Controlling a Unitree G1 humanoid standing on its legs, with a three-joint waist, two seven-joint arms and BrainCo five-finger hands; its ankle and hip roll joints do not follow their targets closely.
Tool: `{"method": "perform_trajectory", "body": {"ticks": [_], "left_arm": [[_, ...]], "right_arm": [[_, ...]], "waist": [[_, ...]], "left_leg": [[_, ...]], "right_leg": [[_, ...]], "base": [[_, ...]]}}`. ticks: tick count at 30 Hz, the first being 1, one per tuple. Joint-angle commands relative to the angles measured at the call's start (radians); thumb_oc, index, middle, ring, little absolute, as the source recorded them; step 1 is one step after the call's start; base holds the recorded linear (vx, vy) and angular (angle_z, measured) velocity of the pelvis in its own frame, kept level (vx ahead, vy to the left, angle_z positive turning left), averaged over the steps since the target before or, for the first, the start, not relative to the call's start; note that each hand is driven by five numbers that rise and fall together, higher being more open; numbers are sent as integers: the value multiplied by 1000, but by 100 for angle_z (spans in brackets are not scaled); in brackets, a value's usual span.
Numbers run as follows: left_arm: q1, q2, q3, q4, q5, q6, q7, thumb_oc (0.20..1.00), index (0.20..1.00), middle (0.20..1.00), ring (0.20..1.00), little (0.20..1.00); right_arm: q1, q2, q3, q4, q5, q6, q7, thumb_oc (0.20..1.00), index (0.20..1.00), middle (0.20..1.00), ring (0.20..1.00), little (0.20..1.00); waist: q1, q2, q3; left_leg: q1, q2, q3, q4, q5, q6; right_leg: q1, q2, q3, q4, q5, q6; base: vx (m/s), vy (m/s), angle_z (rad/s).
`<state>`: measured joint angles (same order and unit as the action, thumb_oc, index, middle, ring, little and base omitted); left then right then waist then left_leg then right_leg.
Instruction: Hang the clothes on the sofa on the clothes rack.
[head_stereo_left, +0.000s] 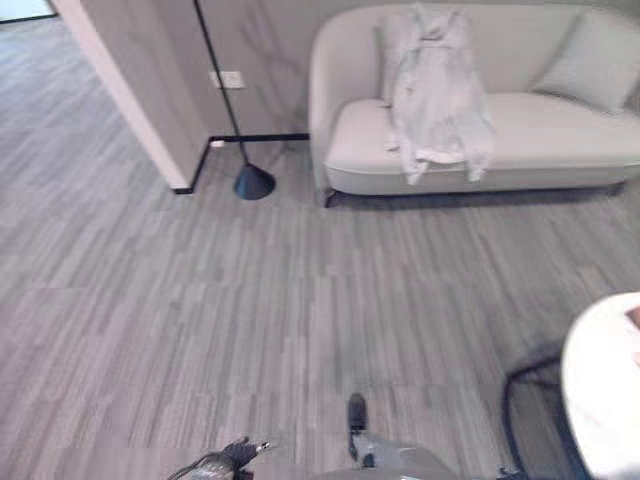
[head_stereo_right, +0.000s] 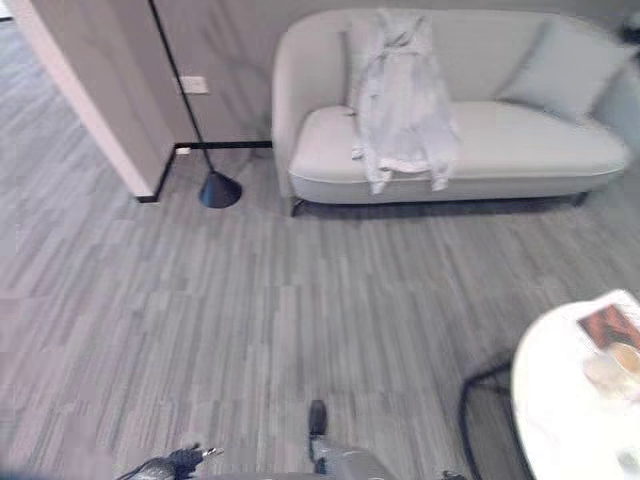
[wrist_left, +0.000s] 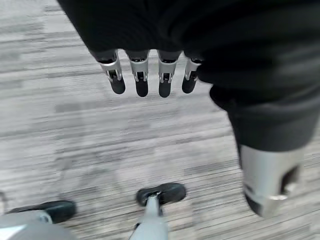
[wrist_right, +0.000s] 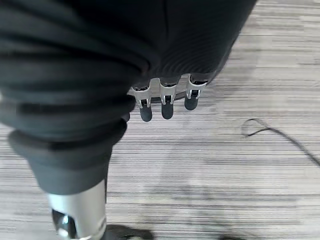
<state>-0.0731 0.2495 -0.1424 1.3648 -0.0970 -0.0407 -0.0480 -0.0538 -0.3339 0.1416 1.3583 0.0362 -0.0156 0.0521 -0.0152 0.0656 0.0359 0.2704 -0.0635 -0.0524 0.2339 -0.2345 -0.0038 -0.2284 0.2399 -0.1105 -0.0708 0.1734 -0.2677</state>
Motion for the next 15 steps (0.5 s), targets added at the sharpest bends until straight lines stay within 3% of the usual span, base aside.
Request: {"method": "perform_trajectory", "body": {"ticks": [1,2,4,6,9,10,12,13,15], "left_arm": [[-5,24,-14,-10,27,3,-10,1000,1000,1000,1000,1000],[-12,23,-10,-29,20,5,-15,1000,1000,1000,1000,1000],[-22,32,-12,-33,17,2,-9,1000,1000,1000,1000,1000],[-26,36,-12,-34,10,-1,-11,1000,1000,1000,1000,1000],[-18,37,-8,-42,9,-1,-21,1000,1000,1000,1000,1000],[-18,37,-8,-42,9,-1,-21,1000,1000,1000,1000,1000],[-20,38,-1,-37,9,2,-25,1000,1000,1000,1000,1000],[-19,43,9,-40,14,8,-29,1000,1000,1000,1000,1000],[-25,47,9,-41,19,13,-28,1000,1000,1000,1000,1000]], "right_arm": [[-33,-15,-9,-11,-10,-23,-10,1000,1000,1000,1000,1000],[-49,-23,-12,-25,-1,-20,-19,1000,1000,1000,1000,1000],[-74,-29,-6,-36,5,-15,-28,1000,1000,1000,1000,1000],[-80,-27,-5,-44,6,-16,-30,1000,1000,1000,1000,1000],[-74,-27,-12,-56,9,-24,-35,1000,1000,1000,1000,1000],[-74,-27,-12,-56,9,-24,-35,1000,1000,1000,1000,1000],[-78,-23,-5,-63,6,-23,-33,1000,1000,1000,1000,1000],[-84,-20,3,-68,2,-24,-30,1000,1000,1000,1000,1000],[-88,-18,5,-74,6,-25,-29,1000,1000,1000,1000,1000]], "waist": [[-9,-54,-2],[22,-101,42],[54,-129,85],[71,-130,101],[124,-131,119],[128,-130,126],[156,-116,129],[187,-102,134],[205,-99,142]], "left_leg": [[-103,147,-5,-2,286,31],[-294,104,-4,346,235,33],[-413,76,2,500,203,40],[-477,84,8,505,187,45],[-574,45,-7,249,219,44],[-564,46,-4,248,215,44],[-578,22,-30,24,248,31],[-594,13,-32,-176,296,20],[-637,-1,-1,-300,309,13]], "right_leg": [[28,-163,66,-16,-15,300],[83,-208,80,-16,-9,288],[133,-230,92,-16,-19,279],[158,-223,103,-16,-30,277],[214,-201,144,-16,-46,278],[222,-200,147,-16,-48,278],[246,-175,160,-16,-61,281],[272,-153,171,-16,-80,279],[291,-147,176,-16,-87,280]], "base": [[246,-302,-2],[302,-386,-12],[178,-291,-44],[138,-98,-56],[305,-34,-31],[210,7,-44],[349,27,-40],[461,49,-35],[358,47,-35]]}}
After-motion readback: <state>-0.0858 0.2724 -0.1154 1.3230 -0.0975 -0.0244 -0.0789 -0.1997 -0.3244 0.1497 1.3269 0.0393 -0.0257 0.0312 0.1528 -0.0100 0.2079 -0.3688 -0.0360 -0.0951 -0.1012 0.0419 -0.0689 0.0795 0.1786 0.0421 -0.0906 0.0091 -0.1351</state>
